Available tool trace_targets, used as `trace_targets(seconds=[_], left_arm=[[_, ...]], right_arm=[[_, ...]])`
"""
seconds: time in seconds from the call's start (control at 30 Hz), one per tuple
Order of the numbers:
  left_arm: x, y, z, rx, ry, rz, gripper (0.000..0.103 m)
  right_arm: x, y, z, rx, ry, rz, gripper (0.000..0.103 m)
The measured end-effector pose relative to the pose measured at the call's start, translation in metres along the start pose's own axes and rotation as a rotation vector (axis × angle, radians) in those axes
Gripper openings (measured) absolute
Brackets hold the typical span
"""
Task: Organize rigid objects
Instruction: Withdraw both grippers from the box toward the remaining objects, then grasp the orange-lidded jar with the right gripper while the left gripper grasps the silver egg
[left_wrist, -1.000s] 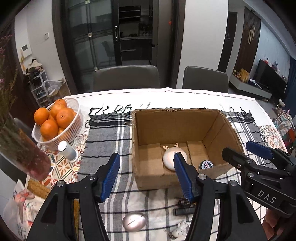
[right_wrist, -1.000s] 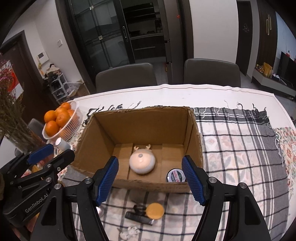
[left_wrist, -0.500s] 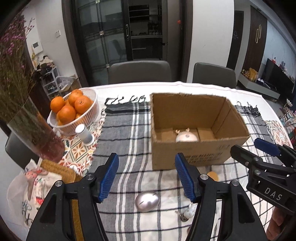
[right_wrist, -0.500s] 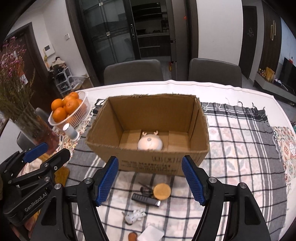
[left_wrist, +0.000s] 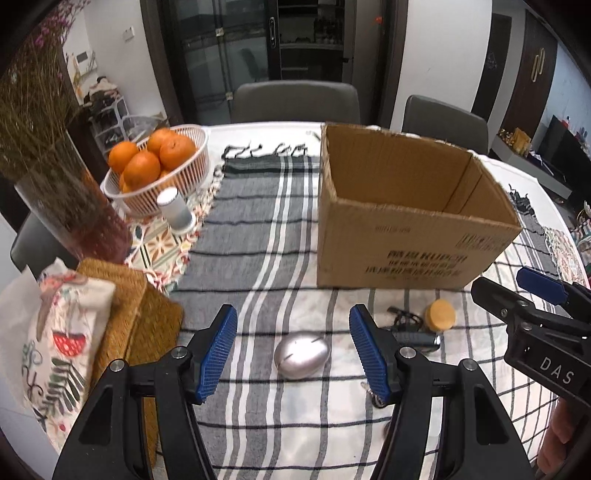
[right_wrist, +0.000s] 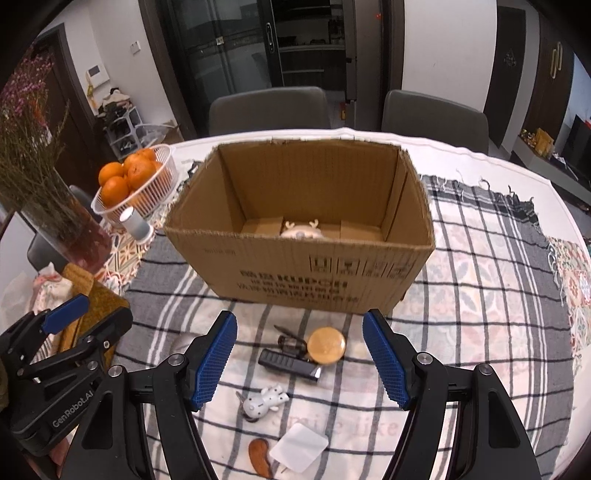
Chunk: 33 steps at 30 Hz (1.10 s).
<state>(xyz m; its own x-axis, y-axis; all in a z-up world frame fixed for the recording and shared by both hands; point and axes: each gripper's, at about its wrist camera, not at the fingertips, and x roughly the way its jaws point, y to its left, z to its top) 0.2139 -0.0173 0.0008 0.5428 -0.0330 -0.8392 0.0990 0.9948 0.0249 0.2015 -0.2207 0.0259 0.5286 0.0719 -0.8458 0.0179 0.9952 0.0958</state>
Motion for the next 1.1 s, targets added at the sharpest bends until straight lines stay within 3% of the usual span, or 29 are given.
trace_targets(seconds=[0.53, 1.1], left_arm=[[0.05, 0.002, -0.022, -0.045, 0.152, -0.004, 0.062], [0.095, -0.005, -0.03, -0.07, 0.253, 0.001, 0.065]], right_arm=[[0.046, -0.005, -0.015, 0.024, 0.112, 0.009, 0.072], [0.09, -0.019, -0.024, 0.056, 0.19, -0.002, 0.071]])
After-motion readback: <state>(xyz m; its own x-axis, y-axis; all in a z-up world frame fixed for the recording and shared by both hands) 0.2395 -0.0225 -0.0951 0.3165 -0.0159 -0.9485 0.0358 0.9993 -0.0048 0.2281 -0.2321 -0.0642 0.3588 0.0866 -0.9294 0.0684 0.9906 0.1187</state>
